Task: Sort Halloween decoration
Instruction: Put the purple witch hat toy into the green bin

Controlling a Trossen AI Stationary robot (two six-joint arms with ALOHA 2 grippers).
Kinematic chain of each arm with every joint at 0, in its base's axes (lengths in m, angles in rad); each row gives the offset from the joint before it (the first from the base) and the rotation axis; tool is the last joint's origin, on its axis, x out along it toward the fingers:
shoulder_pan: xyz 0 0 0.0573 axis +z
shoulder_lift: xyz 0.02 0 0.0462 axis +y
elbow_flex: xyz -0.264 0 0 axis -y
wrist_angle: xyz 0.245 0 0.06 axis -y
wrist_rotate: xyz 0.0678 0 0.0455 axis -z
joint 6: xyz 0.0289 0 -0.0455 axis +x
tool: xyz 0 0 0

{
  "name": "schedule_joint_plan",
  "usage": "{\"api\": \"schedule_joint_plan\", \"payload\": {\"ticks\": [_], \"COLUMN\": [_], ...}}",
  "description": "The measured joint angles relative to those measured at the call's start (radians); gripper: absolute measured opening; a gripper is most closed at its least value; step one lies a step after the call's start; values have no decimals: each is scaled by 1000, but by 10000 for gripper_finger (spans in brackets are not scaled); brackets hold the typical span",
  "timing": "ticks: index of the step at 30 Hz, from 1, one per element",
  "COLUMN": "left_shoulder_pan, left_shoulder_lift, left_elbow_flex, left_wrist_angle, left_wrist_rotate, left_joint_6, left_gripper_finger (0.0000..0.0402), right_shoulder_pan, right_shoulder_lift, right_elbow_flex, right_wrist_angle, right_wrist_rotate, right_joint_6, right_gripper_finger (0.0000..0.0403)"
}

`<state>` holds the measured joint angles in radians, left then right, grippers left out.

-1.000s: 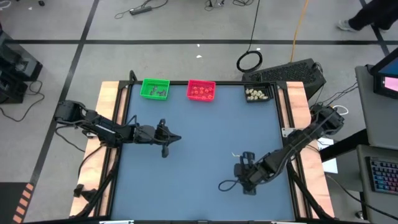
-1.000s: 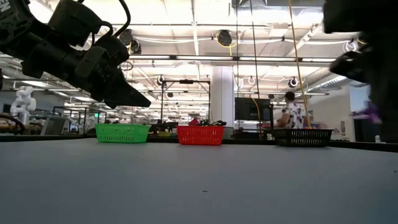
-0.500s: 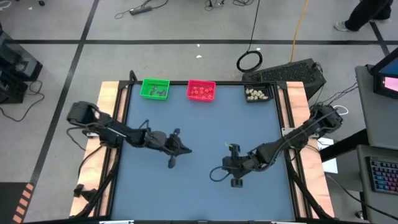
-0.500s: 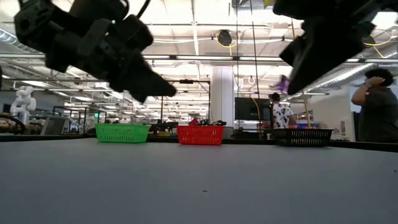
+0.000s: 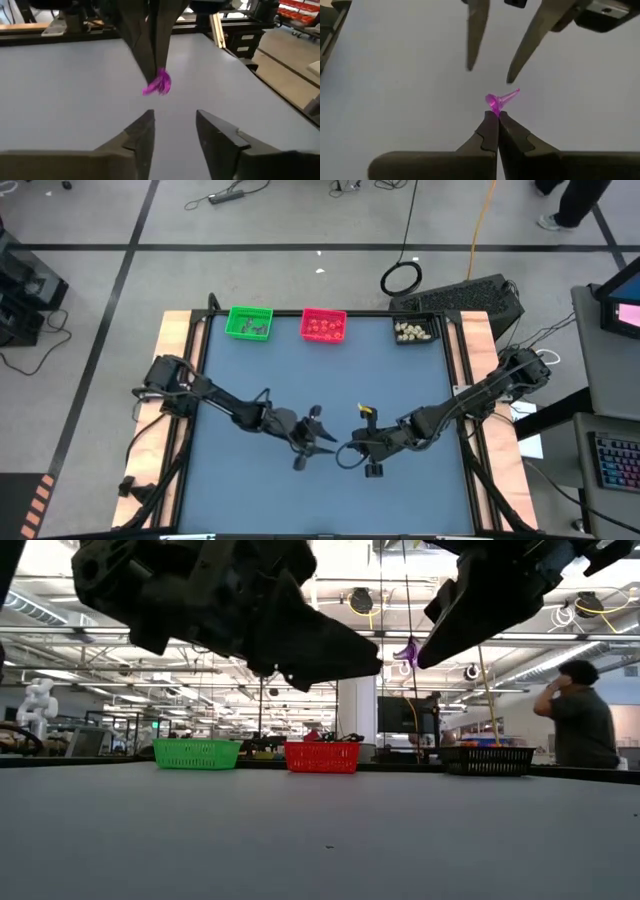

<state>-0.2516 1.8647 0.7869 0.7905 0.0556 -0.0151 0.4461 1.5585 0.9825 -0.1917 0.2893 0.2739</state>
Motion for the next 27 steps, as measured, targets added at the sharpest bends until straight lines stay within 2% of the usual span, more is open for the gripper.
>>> {"api": "schedule_joint_plan", "payload": {"ticks": [4, 9, 16, 27], "left_shoulder_pan": [6, 34, 42, -13], "left_shoulder_lift": [15, 15, 15, 25], "left_elbow_flex": [37, 42, 42, 63], "left_wrist_angle": [-44, -44, -148, -249], "left_wrist_rotate": [-22, -32, 106, 29], "left_joint_6": [-2, -3, 26, 48], "left_gripper_finger": [173, 177, 177, 177], "right_shoulder_pan": [0, 0, 0, -2], "right_shoulder_lift": [0, 0, 0, 0], "right_elbow_flex": [0, 0, 0, 0], "right_wrist_angle": [1, 1, -6, -7], "right_wrist_rotate": [-1, -3, -32, -31], "right_joint_6": [-6, -10, -10, -10], "right_gripper_finger": [0, 0, 0, 0]}}
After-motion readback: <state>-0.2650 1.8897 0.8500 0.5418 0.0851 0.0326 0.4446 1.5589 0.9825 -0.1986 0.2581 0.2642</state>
